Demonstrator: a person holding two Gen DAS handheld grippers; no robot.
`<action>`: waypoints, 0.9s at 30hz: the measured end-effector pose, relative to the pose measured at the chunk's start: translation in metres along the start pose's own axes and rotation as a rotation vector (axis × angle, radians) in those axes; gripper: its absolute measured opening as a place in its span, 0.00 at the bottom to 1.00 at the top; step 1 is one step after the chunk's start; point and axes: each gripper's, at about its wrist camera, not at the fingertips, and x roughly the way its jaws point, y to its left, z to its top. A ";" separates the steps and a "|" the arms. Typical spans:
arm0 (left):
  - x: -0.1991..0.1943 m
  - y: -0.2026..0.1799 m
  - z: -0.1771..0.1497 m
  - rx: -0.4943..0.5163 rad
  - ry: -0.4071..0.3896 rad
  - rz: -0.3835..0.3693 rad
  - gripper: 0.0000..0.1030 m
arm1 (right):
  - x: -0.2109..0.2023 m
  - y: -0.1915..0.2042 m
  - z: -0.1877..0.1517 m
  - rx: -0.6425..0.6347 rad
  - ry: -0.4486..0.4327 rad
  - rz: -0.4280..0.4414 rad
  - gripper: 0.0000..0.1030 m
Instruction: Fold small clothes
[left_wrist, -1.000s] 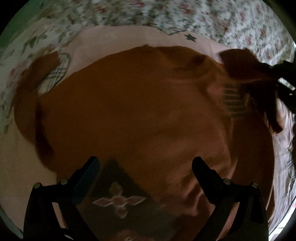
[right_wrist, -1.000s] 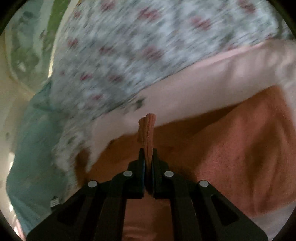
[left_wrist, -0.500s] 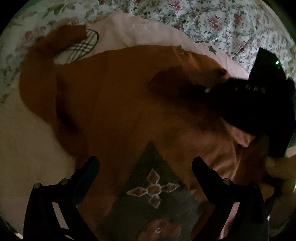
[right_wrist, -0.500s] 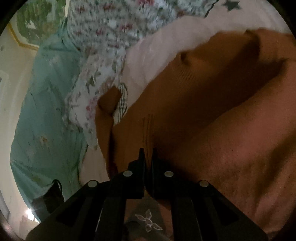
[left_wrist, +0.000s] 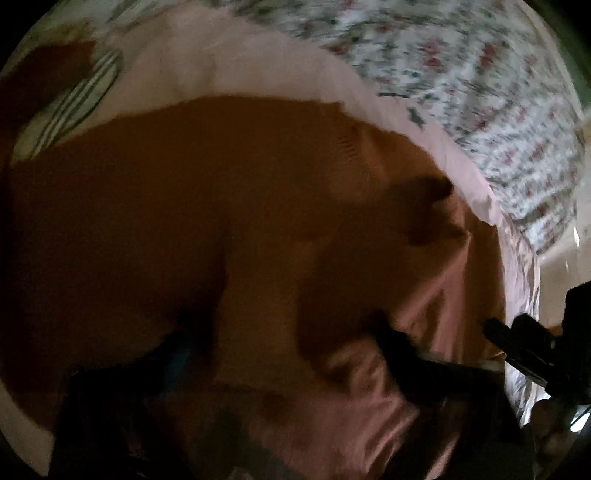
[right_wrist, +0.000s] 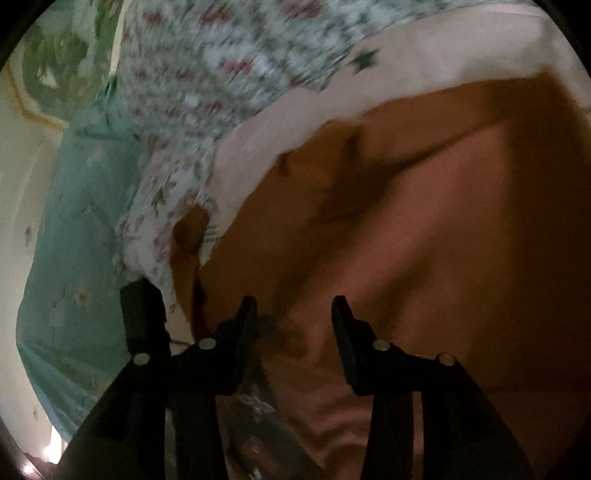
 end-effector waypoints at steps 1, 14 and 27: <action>0.003 -0.005 0.003 0.019 0.010 -0.006 0.05 | -0.008 -0.006 -0.001 0.010 -0.013 -0.014 0.42; -0.051 0.038 -0.008 -0.020 -0.126 0.185 0.02 | -0.093 -0.098 0.021 0.145 -0.223 -0.271 0.42; -0.048 0.055 -0.021 -0.088 -0.104 0.238 0.03 | -0.023 -0.128 0.064 0.040 -0.021 -0.334 0.43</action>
